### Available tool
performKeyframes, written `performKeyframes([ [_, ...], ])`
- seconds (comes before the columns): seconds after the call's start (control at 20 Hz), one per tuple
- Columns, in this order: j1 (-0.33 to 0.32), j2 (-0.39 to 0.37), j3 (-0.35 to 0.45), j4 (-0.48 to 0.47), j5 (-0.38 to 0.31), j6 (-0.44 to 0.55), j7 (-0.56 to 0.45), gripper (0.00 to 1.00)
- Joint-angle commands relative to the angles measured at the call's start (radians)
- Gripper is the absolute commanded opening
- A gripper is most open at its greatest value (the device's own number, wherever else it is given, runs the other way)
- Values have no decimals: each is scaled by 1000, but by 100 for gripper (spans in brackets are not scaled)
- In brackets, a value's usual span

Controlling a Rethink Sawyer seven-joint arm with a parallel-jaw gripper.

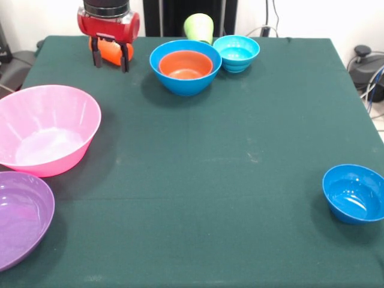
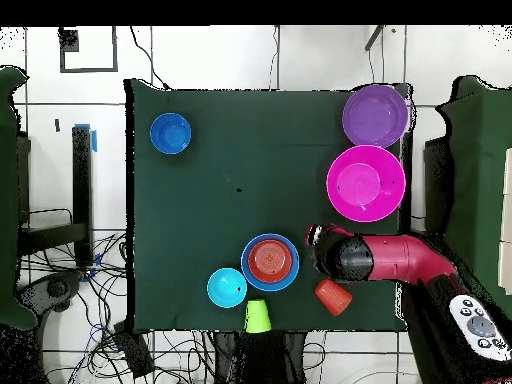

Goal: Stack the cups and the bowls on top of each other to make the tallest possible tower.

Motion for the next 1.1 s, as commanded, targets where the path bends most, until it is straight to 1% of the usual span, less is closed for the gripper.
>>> performKeyframes([
  [0.05,-7,4,132,44,-67,97,-277,100],
  [0.3,-46,20,163,43,-72,107,-292,100],
  [0.5,-65,27,179,47,-77,109,-287,100],
  [0.8,-107,63,209,62,-69,93,-257,100],
  [1.1,-126,88,224,81,-66,66,-213,100],
])
